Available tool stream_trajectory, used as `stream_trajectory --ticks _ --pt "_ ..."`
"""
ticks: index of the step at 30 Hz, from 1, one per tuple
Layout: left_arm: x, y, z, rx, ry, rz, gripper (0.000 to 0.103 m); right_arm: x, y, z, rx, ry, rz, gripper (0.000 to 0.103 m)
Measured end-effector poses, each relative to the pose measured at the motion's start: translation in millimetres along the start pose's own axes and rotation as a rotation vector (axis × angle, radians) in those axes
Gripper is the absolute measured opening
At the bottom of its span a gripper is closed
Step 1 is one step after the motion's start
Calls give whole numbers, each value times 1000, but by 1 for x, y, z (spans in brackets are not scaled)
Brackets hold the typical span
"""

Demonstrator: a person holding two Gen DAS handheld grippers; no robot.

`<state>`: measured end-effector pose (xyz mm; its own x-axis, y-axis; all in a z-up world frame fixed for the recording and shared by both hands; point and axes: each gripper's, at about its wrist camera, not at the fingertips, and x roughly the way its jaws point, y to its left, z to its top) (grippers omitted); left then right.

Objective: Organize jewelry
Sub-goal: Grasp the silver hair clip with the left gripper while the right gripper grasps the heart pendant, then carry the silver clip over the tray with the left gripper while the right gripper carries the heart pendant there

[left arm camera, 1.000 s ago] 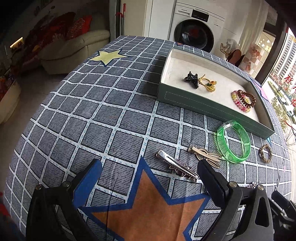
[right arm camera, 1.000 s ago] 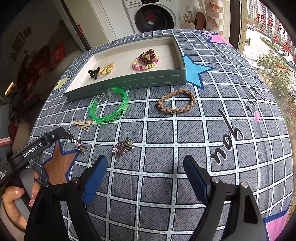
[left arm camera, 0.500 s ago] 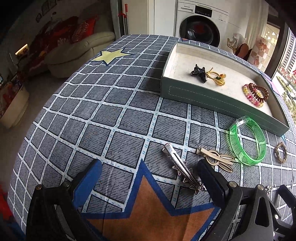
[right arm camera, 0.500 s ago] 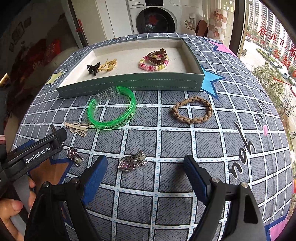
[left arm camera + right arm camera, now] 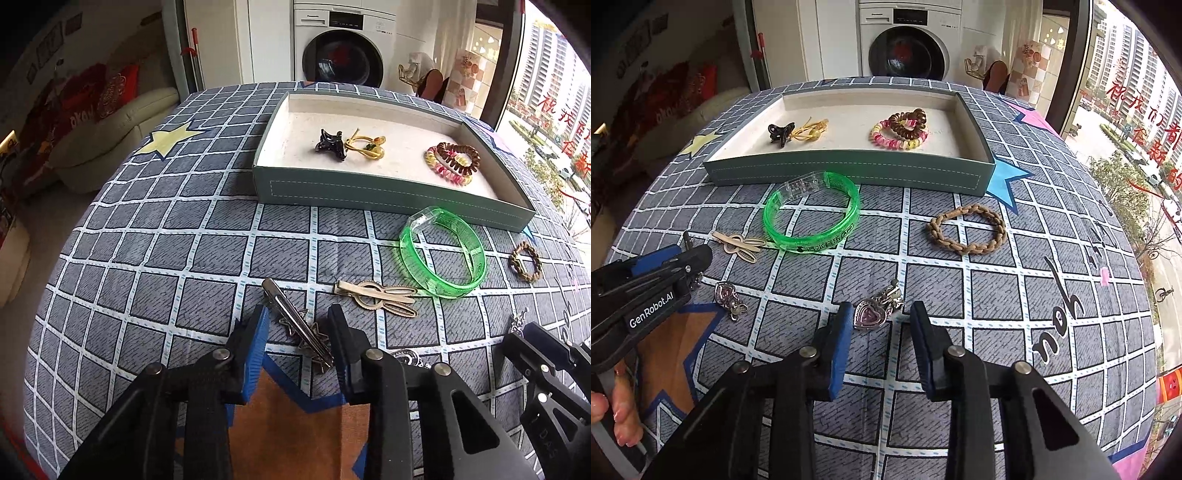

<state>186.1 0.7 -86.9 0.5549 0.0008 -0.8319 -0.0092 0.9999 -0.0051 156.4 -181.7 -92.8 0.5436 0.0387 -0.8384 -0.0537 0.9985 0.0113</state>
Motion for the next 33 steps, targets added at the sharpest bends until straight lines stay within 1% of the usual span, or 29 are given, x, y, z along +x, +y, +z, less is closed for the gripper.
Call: stream_trajectory --ticks 1,2,3,8,15,23,28,33 --pt "0 0 0 7 -2 -4 39 0 -1 0 0 -1 3 23" --pt "-1 0 -1 15 -3 -7 32 -1 -1 -1 -1 -2 4 20" --pt "-1 0 -1 21 -3 -15 29 -1 -1 -1 -3 -3 5 19" --pt "-4 3 -4 29 -9 -49 29 -2 -5 -3 4 0 32 19" --pt "-16 14 -11 40 -33 -120 29 -13 -21 -2 60 -8 126 19" --pt "-28 26 -15 32 -47 -147 29 -23 -40 -1 128 -8 200 19" --pt "-39 21 -7 53 -77 -163 29 -32 -50 3 154 -13 231 19" --pt "-51 14 8 76 -117 -180 29 -39 -61 15 180 -28 250 19"
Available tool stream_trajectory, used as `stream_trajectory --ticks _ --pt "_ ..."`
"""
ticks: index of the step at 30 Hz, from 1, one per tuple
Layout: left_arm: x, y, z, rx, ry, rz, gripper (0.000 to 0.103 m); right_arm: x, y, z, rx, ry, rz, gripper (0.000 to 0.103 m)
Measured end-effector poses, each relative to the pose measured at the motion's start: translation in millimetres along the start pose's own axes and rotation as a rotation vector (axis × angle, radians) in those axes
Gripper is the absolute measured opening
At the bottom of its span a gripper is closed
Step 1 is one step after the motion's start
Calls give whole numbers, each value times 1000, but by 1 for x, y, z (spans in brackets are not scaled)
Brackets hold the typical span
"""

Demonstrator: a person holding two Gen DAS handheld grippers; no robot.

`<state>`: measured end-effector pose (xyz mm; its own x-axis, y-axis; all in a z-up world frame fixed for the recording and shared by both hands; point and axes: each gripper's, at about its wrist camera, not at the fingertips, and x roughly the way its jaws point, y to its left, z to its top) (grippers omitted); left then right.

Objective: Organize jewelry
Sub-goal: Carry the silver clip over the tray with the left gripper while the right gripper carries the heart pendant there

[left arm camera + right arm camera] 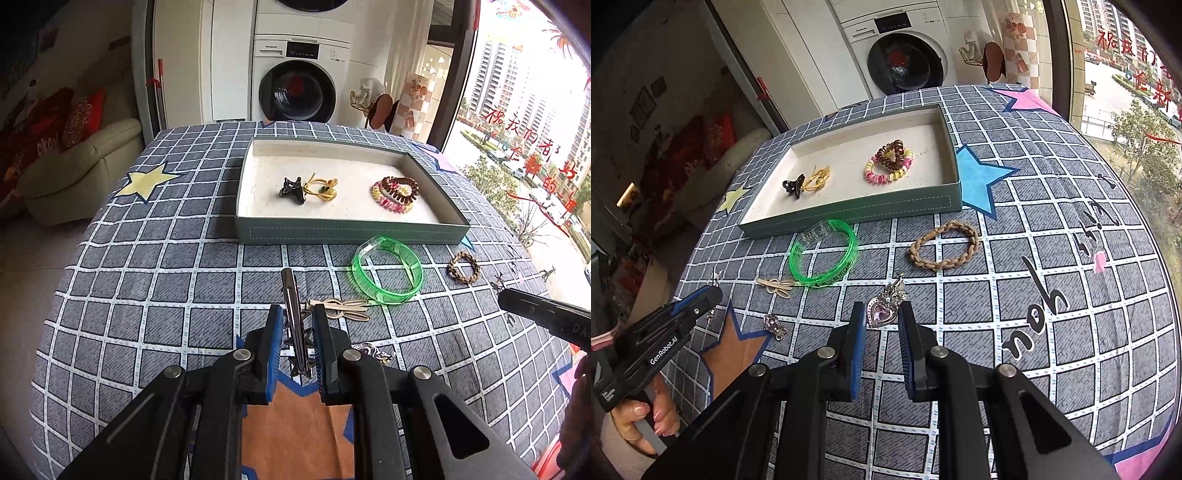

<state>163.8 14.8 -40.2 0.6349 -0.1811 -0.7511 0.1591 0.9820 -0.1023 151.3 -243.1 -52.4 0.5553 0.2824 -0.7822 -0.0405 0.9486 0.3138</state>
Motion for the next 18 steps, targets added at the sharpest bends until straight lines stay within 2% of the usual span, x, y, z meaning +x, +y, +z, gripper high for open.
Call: stream_trajectory --ticks 10,18 --pt "9 -5 46 12 -38 -26 29 -5 -1 55 -6 -44 31 19" --pt "42 -5 82 12 -17 -41 29 22 7 104 -40 -26 51 19"
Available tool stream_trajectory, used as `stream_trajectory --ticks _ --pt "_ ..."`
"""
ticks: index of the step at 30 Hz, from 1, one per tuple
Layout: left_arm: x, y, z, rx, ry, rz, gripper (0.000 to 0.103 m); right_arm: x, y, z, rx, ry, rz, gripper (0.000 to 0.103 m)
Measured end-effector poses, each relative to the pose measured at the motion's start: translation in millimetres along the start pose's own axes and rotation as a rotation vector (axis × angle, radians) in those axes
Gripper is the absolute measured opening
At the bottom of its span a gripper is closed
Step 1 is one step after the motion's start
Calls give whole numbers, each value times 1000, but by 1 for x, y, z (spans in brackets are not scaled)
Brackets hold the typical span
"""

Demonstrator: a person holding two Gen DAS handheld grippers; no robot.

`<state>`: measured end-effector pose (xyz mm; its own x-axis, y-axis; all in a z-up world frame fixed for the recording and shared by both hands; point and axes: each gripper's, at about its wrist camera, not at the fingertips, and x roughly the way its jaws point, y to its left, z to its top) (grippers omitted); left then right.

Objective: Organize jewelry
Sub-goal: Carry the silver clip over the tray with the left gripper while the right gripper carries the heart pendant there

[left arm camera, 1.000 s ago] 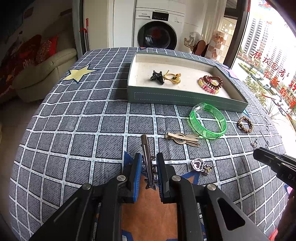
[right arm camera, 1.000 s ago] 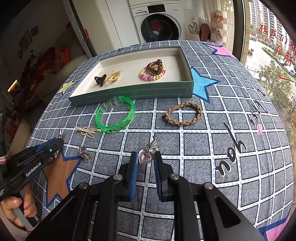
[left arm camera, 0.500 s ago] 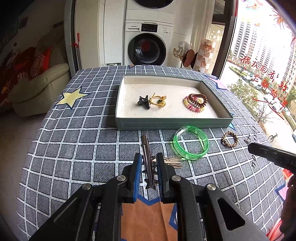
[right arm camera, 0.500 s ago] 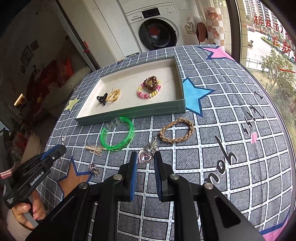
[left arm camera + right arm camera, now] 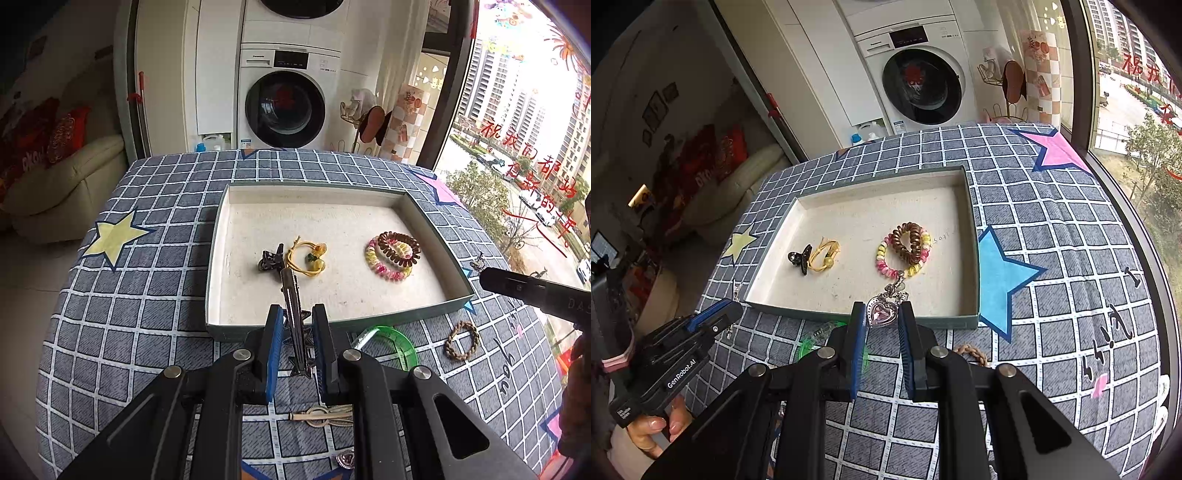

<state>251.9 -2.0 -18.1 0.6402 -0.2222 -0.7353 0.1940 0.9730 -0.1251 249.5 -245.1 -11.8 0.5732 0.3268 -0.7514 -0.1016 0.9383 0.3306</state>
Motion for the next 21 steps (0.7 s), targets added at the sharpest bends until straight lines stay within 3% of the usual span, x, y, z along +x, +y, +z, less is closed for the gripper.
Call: stream_trajectory --ticks 13,21 --pt "73 -4 21 33 98 30 29 82 -10 25 -19 124 -30 19" --pt "103 -8 29 37 126 61 29 110 -29 39 19 128 -64 19"
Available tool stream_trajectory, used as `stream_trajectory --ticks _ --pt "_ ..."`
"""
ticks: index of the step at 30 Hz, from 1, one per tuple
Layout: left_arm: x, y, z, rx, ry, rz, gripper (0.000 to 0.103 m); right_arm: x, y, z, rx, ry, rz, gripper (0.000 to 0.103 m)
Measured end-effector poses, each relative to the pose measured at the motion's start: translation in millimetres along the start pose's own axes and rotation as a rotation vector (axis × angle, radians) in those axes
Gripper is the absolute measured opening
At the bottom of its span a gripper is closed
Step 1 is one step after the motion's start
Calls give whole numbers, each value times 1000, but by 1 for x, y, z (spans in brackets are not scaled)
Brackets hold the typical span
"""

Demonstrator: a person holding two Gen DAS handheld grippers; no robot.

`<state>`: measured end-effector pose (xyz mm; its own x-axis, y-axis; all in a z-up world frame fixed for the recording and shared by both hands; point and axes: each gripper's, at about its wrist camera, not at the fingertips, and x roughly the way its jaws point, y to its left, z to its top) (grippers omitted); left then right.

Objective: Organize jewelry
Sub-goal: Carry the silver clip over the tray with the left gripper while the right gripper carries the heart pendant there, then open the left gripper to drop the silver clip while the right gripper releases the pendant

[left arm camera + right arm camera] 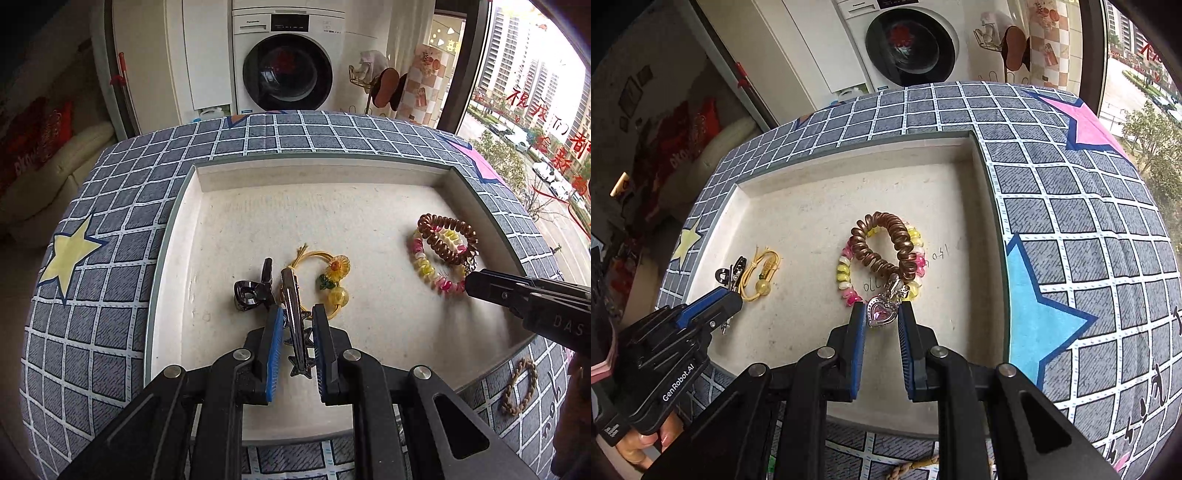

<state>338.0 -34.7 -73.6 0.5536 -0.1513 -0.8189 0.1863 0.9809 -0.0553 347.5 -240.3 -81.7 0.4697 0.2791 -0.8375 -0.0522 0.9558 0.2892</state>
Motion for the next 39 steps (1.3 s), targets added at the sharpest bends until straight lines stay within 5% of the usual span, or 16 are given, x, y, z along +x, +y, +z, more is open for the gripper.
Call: stream_trajectory --ticks 15,18,20,22,33,34,36,39 --pt "9 -12 6 57 -13 98 29 11 -3 10 25 -5 16 20" --pt "1 -11 5 61 -40 112 29 8 -3 9 39 -8 48 30" --pt "-5 -10 5 54 -46 111 29 2 -2 9 46 -18 74 49" --pt "-12 -7 5 43 -57 109 29 -7 0 9 52 -38 94 58" --pt "-60 0 -12 4 -127 101 29 -59 -3 -9 84 -106 148 71" --pt "-64 1 -14 0 -128 99 32 -63 -5 -12 89 -108 149 71" --pt "-72 2 -20 -19 -136 102 96 -70 -9 -20 103 -118 151 71" --pt "-89 3 -30 -32 -191 108 103 -79 -14 -29 118 -135 147 72"
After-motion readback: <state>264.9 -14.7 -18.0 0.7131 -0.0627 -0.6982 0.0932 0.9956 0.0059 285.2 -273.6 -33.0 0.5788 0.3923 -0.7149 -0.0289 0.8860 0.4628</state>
